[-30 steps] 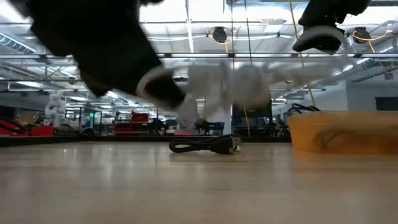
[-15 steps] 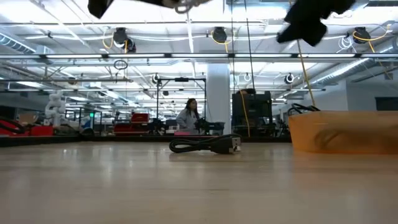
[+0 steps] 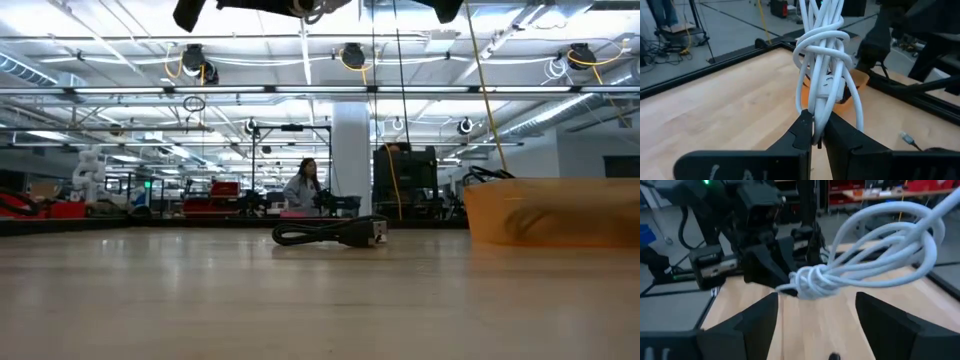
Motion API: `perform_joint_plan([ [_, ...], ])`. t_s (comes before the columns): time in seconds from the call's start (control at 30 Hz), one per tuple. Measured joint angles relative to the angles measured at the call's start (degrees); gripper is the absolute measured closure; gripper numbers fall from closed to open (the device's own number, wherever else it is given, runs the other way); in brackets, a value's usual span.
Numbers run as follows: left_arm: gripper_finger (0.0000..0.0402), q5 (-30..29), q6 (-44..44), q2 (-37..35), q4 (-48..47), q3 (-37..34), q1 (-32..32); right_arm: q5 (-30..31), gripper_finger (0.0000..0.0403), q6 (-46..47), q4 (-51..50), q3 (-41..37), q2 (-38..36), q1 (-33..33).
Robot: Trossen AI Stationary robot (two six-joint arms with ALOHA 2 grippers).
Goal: Pick and place USB-C Cables
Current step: Put the white charger cable into the bin
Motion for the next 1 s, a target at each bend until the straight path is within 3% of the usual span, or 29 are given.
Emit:
perform_joint_plan([
  [0.67, 0.0367, 0.6, 9.7, 0.1, 8.2, 0.0, -0.6, 0.1, 0.0137, -0.5, 12.3, 0.0, 0.0, -2.8],
  [0.83, 0.0367, 1.1, 14.3, 0.1, 11.7, 0.0, -0.6, 0.0, 0.0175, -0.5, 11.6, 0.0, 0.0, -2.8],
  [1.0, 0.0366, 3.2, 19.3, 0.1, 16.2, 0.0, -0.3, -0.2, 0.0252, -0.5, 12.1, 0.0, 0.0, -2.8],
])
